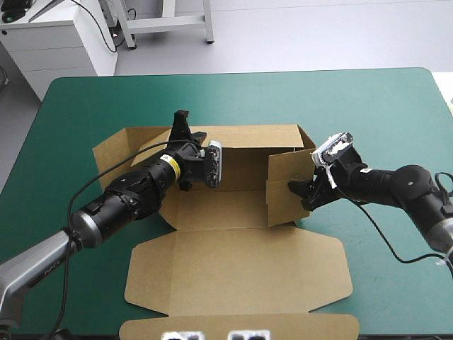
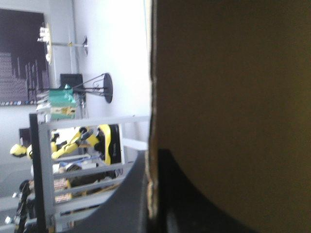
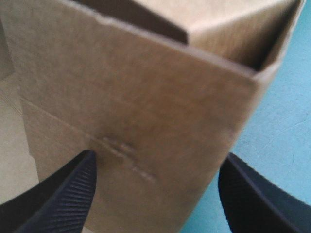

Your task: Fold the box

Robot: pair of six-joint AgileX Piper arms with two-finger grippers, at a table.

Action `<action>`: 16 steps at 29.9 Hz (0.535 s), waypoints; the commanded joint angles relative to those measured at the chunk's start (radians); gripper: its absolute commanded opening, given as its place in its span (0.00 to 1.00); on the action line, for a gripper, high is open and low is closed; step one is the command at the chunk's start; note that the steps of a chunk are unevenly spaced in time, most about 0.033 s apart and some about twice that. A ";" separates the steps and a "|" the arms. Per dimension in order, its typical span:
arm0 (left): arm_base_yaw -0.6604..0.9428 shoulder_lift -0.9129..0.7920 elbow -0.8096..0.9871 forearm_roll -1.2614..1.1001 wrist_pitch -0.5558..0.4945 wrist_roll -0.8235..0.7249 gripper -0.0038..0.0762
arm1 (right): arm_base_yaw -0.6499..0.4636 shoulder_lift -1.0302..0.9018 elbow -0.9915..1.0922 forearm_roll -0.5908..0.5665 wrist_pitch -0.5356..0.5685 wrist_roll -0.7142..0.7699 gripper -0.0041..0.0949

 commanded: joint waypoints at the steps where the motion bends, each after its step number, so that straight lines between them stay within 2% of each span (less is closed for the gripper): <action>1: -0.002 -0.033 -0.028 0.385 0.047 -0.396 0.04 | 0.042 0.007 -0.029 0.027 -0.078 -0.002 0.71; 3: -0.002 -0.033 -0.028 0.525 0.048 -0.565 0.04 | 0.080 0.027 -0.033 0.027 -0.154 0.001 0.71; 4: -0.002 -0.033 -0.028 0.560 0.035 -0.592 0.04 | 0.095 0.034 -0.039 0.027 -0.175 0.001 0.71; 9: -0.004 -0.033 -0.028 0.549 0.005 -0.595 0.04 | 0.113 0.067 -0.078 0.023 -0.194 0.006 0.71; 16: -0.002 -0.033 0.002 0.545 -0.020 -0.599 0.04 | 0.113 0.079 -0.097 0.020 -0.305 0.006 0.71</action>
